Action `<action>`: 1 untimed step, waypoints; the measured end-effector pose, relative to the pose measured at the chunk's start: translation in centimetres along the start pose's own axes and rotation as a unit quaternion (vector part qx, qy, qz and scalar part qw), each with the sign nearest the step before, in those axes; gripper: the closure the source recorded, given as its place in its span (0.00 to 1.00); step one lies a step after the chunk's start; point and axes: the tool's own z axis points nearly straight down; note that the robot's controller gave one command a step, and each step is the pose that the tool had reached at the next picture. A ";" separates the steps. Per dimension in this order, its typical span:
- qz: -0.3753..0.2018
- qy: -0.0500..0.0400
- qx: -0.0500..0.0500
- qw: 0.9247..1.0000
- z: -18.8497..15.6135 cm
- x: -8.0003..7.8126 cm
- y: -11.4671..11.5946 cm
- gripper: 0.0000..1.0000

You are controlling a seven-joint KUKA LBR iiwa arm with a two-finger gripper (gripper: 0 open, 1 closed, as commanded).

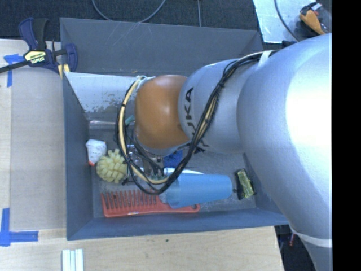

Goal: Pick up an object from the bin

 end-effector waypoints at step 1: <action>0.006 0.001 0.000 1.000 -10.1 -0.9 0.8 1.00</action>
Offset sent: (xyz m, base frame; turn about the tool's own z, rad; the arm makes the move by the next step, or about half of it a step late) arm -0.0137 0.0226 0.1797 0.0319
